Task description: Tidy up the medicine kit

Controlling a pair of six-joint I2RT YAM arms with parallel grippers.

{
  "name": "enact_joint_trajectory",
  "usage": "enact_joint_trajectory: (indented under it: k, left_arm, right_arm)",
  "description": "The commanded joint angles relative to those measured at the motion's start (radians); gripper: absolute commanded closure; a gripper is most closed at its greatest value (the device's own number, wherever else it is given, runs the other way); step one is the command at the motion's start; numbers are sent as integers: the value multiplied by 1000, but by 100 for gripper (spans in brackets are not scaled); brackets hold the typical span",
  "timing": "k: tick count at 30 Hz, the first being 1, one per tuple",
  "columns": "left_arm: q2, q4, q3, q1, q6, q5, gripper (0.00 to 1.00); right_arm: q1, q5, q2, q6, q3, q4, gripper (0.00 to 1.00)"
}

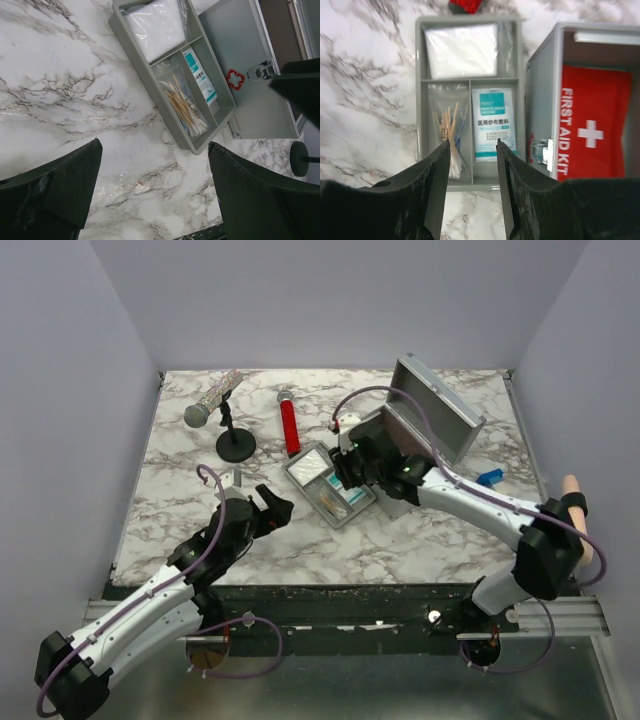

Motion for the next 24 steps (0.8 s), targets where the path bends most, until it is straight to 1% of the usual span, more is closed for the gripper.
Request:
enact_joint_trajectory:
  k: [1, 5, 9, 14, 19, 24]
  left_arm:
    - [-35, -71, 31, -5, 4, -47, 2]
    - [-35, -88, 36, -7, 7, -47, 2]
    - [-21, -85, 38, -7, 13, -49, 2]
    - [-6, -76, 39, -7, 19, -44, 2]
    - [12, -59, 41, -7, 30, -37, 2]
    - [28, -52, 39, -7, 30, -29, 2]
  right_arm:
    - [21, -8, 156, 32, 60, -7, 51]
    - [21, 44, 293, 31, 142, -24, 54]
    - [22, 83, 400, 6, 203, -53, 55]
    - [22, 73, 466, 9, 229, -55, 54]
    - [21, 98, 518, 15, 260, -81, 54]
    - [21, 80, 561, 17, 269, -92, 59]
